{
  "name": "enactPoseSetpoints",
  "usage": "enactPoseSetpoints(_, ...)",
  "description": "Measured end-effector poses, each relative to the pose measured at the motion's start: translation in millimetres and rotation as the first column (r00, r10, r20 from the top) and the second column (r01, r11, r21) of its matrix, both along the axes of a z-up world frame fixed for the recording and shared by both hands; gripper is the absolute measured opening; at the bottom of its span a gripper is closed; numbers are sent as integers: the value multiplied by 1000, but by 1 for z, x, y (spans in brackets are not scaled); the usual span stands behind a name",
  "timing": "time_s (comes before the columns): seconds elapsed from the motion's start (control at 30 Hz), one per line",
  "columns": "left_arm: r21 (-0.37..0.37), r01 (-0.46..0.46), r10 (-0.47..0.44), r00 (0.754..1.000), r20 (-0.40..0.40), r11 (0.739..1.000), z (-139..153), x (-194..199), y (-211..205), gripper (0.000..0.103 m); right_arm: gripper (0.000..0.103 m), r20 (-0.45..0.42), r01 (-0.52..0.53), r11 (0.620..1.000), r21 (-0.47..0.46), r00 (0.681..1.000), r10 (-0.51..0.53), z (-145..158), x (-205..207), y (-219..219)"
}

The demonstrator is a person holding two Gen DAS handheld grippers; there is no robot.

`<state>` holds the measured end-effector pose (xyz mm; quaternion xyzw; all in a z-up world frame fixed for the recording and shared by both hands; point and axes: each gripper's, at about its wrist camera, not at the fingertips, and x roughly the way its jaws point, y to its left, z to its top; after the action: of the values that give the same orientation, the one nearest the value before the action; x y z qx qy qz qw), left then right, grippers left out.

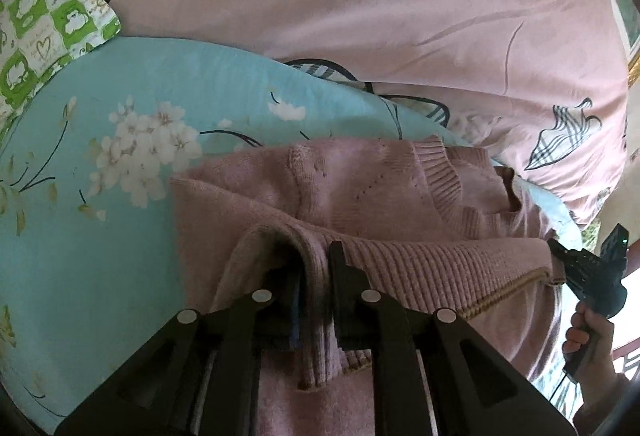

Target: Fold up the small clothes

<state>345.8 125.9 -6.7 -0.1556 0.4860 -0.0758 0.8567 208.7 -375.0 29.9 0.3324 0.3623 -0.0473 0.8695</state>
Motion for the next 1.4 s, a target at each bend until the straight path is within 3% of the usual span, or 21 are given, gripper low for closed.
enactPoseSetpoints(0.07, -2, 5, -5, 1000, 2, 1000, 6, -5, 3, 19, 15, 1, -5, 1000, 9, 1000, 5, 3, -3, -2)
enactPoseSetpoints(0.13, 8, 7, -7, 1000, 16, 1000, 16, -16, 5, 34, 20, 11, 2, 1000, 5, 1000, -2, 9, -9, -5)
enactPoseSetpoints(0.2, 44, -13, 11, 999, 35, 999, 28, -30, 7, 69, 34, 35, 21, 1000, -5, 999, -21, 19, -20, -11)
enactPoseSetpoints(0.23, 65, -26, 23, 998, 56, 998, 35, -40, 7, 72, 40, 50, 37, 999, -10, 998, -36, 24, -26, -14)
enactPoseSetpoints(0.37, 21, 60, -62, 993, 98, 998, 54, -81, -13, 72, 41, 93, 24, 999, -44, 995, -20, 43, -47, -6)
enactPoseSetpoints(0.47, 32, 194, -196, 978, 73, 980, 45, -101, -55, 72, 41, 123, -161, 980, -113, 977, 175, 49, -54, 38)
enactPoseSetpoints(0.57, 80, 304, -307, 951, 30, 949, 25, -104, -96, 72, 41, 20, -429, 887, -169, 899, 438, 31, -45, 97)
enactPoseSetpoints(0.6, 113, 336, -339, 941, 10, 935, 17, -100, -108, 72, 41, -32, -515, 837, -187, 855, 518, 21, -40, 116)
enactPoseSetpoints(0.67, 181, 357, -362, 932, -6, 916, 8, -89, -117, 72, 41, -91, -580, 793, -189, 814, 574, 8, -29, 130)
enactPoseSetpoints(0.7, 227, 343, -350, 937, -10, 911, 4, -78, -115, 72, 41, -114, -581, 790, -196, 813, 571, 3, -21, 130)
enactPoseSetpoints(0.77, 270, 275, -283, 959, -9, 923, 4, -53, -94, 72, 41, -121, -516, 830, -210, 857, 502, 0, -2, 110)
enactPoseSetpoints(0.83, 268, 179, -186, 982, 4, 947, 7, -26, -64, 72, 39, -101, -382, 903, -194, 924, 369, 2, 18, 74)
enactPoseSetpoints(0.93, 209, 25, -28, 999, 15, 978, 15, 10, -16, 61, 37, -60, -190, 961, -200, 981, 182, 10, 37, 32)
enactPoseSetpoints(0.97, 182, -18, 16, 1000, 15, 983, 17, 18, -3, 58, 37, -37, -156, 969, -193, 988, 151, 13, 39, 25)
enactPoseSetpoints(1.03, 176, -118, 114, 993, 34, 977, 26, 26, 18, 60, 39, -7, -85, 975, -203, 996, 86, 22, 41, 19)
enactPoseSetpoints(1.1, 130, -159, 154, 987, 45, 979, 33, 23, 33, 62, 41, 71, -7, 985, -173, 997, 20, 34, 30, 11)
enactPoseSetpoints(1.17, 81, -165, 162, 986, 44, 983, 37, 11, 40, 62, 52, 100, 37, 994, -102, 995, -26, 37, 19, 0)
enactPoseSetpoints(1.27, 92, -149, 146, 989, 33, 985, 37, -14, 36, 62, 53, 80, 29, 997, -75, 997, -23, 37, 1, -6)
enactPoseSetpoints(1.4, 40, -145, 145, 989, 13, 989, 38, -65, 27, 62, 53, 61, -11, 997, -75, 998, 15, 36, -40, -1)
